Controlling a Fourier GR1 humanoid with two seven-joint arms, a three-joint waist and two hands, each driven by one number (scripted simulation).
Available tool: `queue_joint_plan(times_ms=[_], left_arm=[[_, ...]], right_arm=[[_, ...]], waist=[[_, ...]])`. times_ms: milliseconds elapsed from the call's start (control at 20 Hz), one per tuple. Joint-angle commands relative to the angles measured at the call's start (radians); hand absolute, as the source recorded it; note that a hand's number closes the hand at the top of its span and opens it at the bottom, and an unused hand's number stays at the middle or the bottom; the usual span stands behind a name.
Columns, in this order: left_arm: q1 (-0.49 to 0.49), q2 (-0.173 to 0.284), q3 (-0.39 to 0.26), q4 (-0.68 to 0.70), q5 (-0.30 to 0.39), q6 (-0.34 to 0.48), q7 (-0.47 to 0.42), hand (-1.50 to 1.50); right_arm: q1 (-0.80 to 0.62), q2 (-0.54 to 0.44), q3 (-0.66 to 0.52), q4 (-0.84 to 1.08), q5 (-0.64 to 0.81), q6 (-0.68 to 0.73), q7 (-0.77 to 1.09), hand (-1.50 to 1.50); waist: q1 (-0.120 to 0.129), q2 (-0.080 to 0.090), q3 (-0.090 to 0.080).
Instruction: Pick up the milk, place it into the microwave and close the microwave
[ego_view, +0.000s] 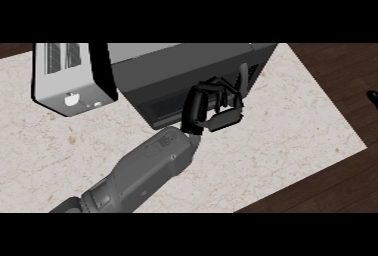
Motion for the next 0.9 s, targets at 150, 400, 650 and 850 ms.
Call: queue_joint_plan(times_ms=[150,400,650,850], left_arm=[[-0.073,0.0,0.02,0.079,0.039,-0.026,0.01,1.5],[-0.068,0.0,0.018,0.099,0.051,-0.033,-0.013,1.5],[-0.074,0.0,0.001,0.103,0.072,-0.033,-0.019,1.5],[-0.082,0.0,-0.007,0.105,0.084,-0.033,-0.028,1.5]], right_arm=[[-0.015,-0.016,-0.004,0.003,-0.045,0.004,0.023,-1.5],[-0.024,-0.035,0.002,-0.012,-0.088,0.034,0.033,-1.5],[-0.026,-0.053,0.011,-0.017,-0.12,0.054,0.05,-1.5],[-0.032,-0.072,0.018,-0.022,-0.143,0.058,0.073,-1.5]], waist=[[-0.004,0.017,0.0],[0.0,0.02,-0.001],[-0.003,0.014,0.0],[-0.008,0.017,-0.002]])
